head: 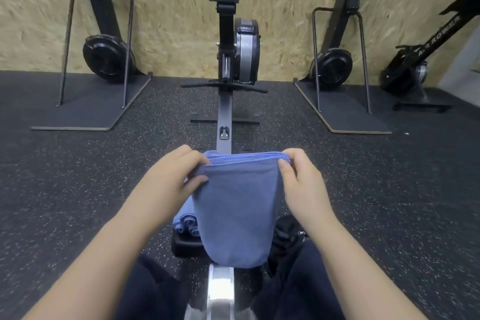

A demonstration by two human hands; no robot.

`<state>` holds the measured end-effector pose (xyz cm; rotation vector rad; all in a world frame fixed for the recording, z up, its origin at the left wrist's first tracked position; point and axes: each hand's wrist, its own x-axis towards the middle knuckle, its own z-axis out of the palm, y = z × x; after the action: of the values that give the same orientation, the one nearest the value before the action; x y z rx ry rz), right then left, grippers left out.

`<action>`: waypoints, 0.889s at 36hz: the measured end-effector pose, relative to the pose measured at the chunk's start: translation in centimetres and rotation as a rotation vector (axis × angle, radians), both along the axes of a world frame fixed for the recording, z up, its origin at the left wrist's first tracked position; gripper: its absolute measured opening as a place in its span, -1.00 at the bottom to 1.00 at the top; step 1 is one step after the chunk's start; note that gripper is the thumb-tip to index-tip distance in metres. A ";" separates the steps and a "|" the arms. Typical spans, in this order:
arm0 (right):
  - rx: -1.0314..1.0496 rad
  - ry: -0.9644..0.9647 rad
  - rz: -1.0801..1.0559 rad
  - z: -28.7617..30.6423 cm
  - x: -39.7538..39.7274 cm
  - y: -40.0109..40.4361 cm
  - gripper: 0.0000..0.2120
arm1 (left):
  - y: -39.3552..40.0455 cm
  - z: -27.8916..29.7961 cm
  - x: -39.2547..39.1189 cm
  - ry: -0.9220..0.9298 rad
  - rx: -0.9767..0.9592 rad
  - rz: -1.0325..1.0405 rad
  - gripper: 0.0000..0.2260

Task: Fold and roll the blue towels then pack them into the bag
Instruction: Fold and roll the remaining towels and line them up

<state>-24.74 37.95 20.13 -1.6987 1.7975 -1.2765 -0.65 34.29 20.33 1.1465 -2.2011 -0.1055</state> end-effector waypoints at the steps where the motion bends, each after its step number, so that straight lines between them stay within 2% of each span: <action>1: 0.015 -0.016 -0.003 -0.3 0.2 -0.4 -0.92 | -0.2 -0.4 -0.1 0.036 0.031 -0.003 -0.77; 6: 0.084 -0.054 -0.012 -2.2 0.9 -2.0 -0.93 | -1.3 -2.4 -0.5 0.205 0.179 0.014 -0.64; 9: 0.120 -0.028 -0.011 -3.4 1.1 -3.0 -0.93 | -2.4 -3.7 -0.5 0.307 0.348 0.127 -0.58; 13: 0.165 0.082 0.009 -5.2 1.2 -3.5 -0.96 | -3.7 -6.1 0.3 0.274 0.556 0.234 -0.83; 16: 0.217 0.200 -0.007 -6.7 1.1 -3.9 -0.92 | -4.2 -8.2 0.9 0.367 0.624 0.252 -0.84; 18: 0.248 0.252 -0.032 -7.7 1.0 -4.1 -0.87 | -4.3 -9.5 1.0 0.447 0.624 0.258 -0.81; 20: 0.254 0.225 -0.050 -8.6 1.0 -4.3 -0.87 | -4.3 -10.2 0.9 0.516 0.611 0.238 -0.77; 22: 0.266 0.096 -0.064 -9.4 1.3 -4.7 -0.92 | -4.3 -10.7 0.5 0.575 0.594 0.203 -0.70; 25: 0.271 -0.081 -0.068 -10.2 1.6 -5.3 -0.88 | -4.4 -11.0 0.1 0.658 0.531 0.176 -0.56; 30: 0.175 -0.184 -0.029 -9.7 2.3 -5.6 -0.88 | -4.6 -10.1 0.0 0.700 0.327 0.180 -0.75; 32: 0.148 -0.208 -0.005 -9.3 2.4 -5.9 -0.88 | -4.7 -10.2 0.3 0.714 0.276 0.189 -0.70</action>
<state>-22.36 32.08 10.84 -1.4273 1.7291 -1.2389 -0.39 29.60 10.16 1.2154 -1.4686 -0.6485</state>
